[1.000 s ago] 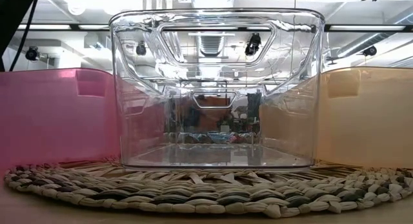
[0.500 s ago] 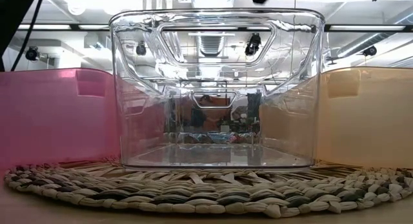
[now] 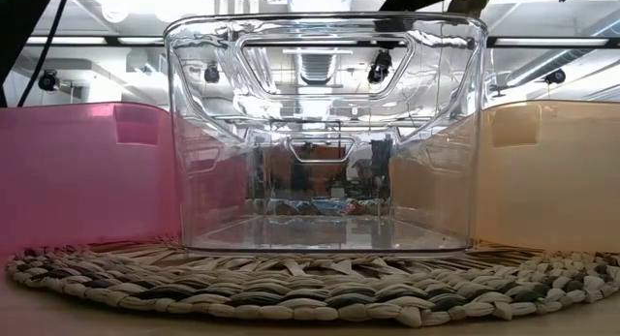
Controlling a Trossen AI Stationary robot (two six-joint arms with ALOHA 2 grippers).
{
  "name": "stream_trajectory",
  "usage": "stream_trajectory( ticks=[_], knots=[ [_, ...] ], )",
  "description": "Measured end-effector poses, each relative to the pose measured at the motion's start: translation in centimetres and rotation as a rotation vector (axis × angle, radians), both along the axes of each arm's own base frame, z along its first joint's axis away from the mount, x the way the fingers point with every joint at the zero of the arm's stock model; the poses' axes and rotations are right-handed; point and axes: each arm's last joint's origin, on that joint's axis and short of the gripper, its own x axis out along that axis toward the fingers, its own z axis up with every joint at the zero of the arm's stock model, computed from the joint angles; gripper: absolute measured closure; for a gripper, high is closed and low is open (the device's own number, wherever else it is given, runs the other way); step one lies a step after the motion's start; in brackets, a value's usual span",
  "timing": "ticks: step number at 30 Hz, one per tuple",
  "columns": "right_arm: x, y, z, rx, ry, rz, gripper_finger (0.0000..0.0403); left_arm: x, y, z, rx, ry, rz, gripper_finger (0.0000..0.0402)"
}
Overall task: Pick and place Granola Bars by type
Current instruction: Put the yellow granola bar into the orange bin
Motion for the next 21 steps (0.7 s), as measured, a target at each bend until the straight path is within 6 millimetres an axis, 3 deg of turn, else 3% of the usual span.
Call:
stream_trajectory(
  ticks=[21],
  knots=[
    [0.0,0.0,-0.01,-0.017,-0.001,0.005,0.0394,0.21,-0.06,-0.56,0.001,0.014,-0.001,0.0365]
  ],
)
